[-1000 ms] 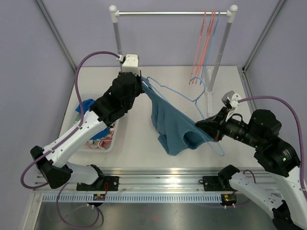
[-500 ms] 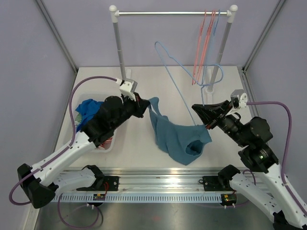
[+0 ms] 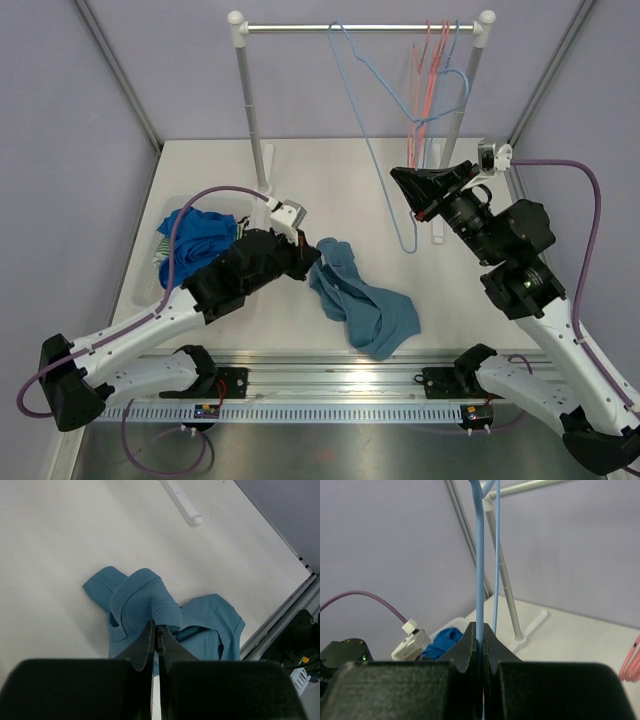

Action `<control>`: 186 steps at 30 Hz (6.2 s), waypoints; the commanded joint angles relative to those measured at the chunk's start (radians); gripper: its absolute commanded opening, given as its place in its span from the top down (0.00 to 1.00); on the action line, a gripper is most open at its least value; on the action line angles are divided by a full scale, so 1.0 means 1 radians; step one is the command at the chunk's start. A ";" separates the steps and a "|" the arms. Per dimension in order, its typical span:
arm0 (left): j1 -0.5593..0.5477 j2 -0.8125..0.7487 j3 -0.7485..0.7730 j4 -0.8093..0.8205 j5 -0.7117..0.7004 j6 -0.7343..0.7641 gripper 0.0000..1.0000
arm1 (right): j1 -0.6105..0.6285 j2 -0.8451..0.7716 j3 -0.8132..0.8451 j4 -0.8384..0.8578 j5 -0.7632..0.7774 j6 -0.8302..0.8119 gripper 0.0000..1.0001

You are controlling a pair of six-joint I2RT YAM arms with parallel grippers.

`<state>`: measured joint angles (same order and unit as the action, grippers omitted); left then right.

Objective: Remove the tank top from the hanger

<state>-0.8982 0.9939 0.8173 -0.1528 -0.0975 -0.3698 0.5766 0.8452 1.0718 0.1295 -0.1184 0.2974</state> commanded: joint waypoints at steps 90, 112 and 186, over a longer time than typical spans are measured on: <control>-0.188 0.952 0.326 -0.174 0.091 0.011 0.35 | -0.254 -0.047 0.343 -0.765 -0.204 -0.098 0.00; 0.080 0.399 0.701 -0.658 -0.533 -0.089 1.00 | -0.253 -0.103 0.252 -0.673 -0.202 -0.090 0.01; 0.754 0.008 0.540 -0.709 -0.169 0.100 0.01 | -0.253 -0.054 0.270 -0.797 0.083 -0.081 0.00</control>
<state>-0.0711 1.1427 1.3178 -0.8742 -0.2493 -0.3115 0.3206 0.7921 1.2720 -0.6003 -0.1730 0.2218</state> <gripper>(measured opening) 0.987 0.993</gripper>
